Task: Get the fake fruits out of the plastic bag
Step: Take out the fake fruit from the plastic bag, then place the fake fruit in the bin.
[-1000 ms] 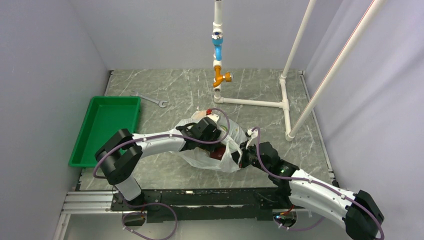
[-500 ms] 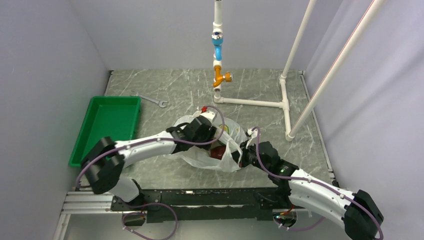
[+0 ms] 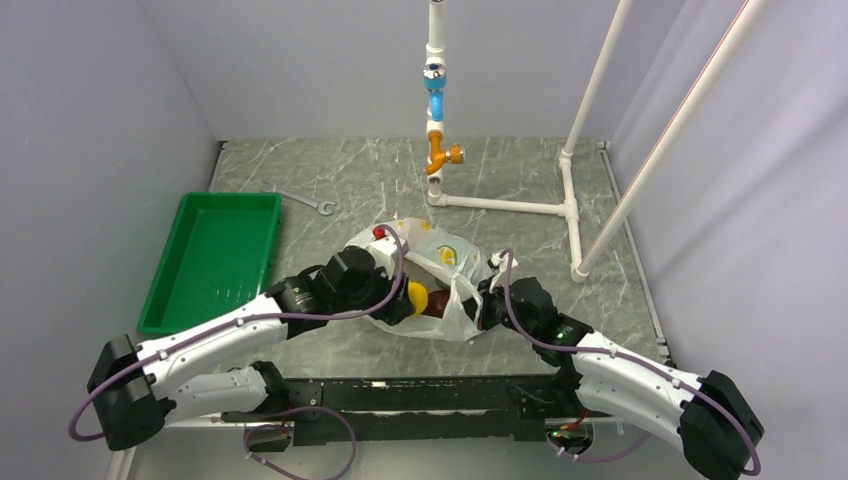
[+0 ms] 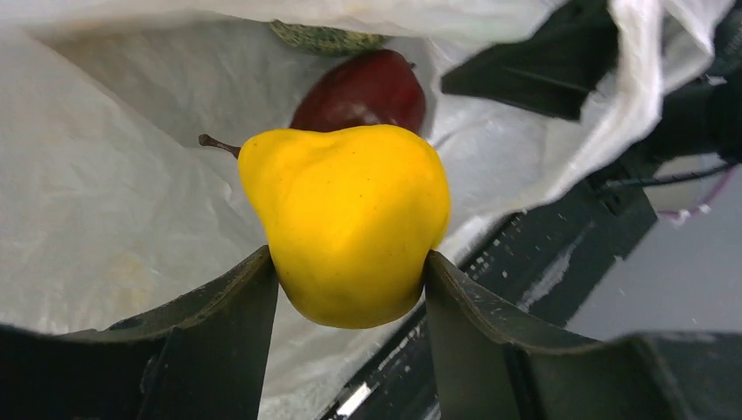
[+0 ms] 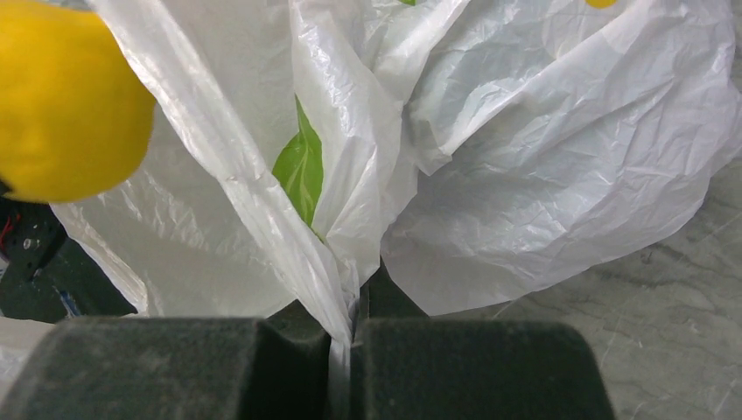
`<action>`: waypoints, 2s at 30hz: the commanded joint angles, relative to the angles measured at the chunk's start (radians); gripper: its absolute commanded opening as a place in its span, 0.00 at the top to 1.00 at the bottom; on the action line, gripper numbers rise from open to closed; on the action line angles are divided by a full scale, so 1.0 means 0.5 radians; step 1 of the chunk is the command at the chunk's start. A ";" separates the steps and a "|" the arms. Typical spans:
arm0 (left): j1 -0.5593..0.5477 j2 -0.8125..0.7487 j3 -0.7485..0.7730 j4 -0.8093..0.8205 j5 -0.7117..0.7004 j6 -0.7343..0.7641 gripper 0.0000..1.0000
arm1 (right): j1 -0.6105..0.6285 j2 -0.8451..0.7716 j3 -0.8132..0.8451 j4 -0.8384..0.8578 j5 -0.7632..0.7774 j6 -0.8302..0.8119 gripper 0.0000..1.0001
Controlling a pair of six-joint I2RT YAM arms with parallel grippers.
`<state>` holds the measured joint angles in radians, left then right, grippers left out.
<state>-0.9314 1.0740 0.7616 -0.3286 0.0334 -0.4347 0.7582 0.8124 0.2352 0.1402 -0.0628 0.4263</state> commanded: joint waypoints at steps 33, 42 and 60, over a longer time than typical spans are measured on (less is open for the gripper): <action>0.516 -0.890 0.667 -0.560 -0.664 0.176 1.00 | -0.035 0.067 0.136 0.138 -0.154 0.005 1.00; 1.280 -0.563 0.741 -0.733 -0.355 0.212 1.00 | -0.037 0.067 0.093 0.201 -0.160 0.025 1.00; 2.501 -0.252 0.265 -0.206 -0.441 0.148 1.00 | -0.038 0.100 0.133 0.172 -0.121 0.003 1.00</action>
<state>0.2787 0.9611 0.9417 -0.5087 -0.1661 -0.3634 0.7418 0.8623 0.2642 0.1875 -0.1349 0.4339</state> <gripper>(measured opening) 0.610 0.010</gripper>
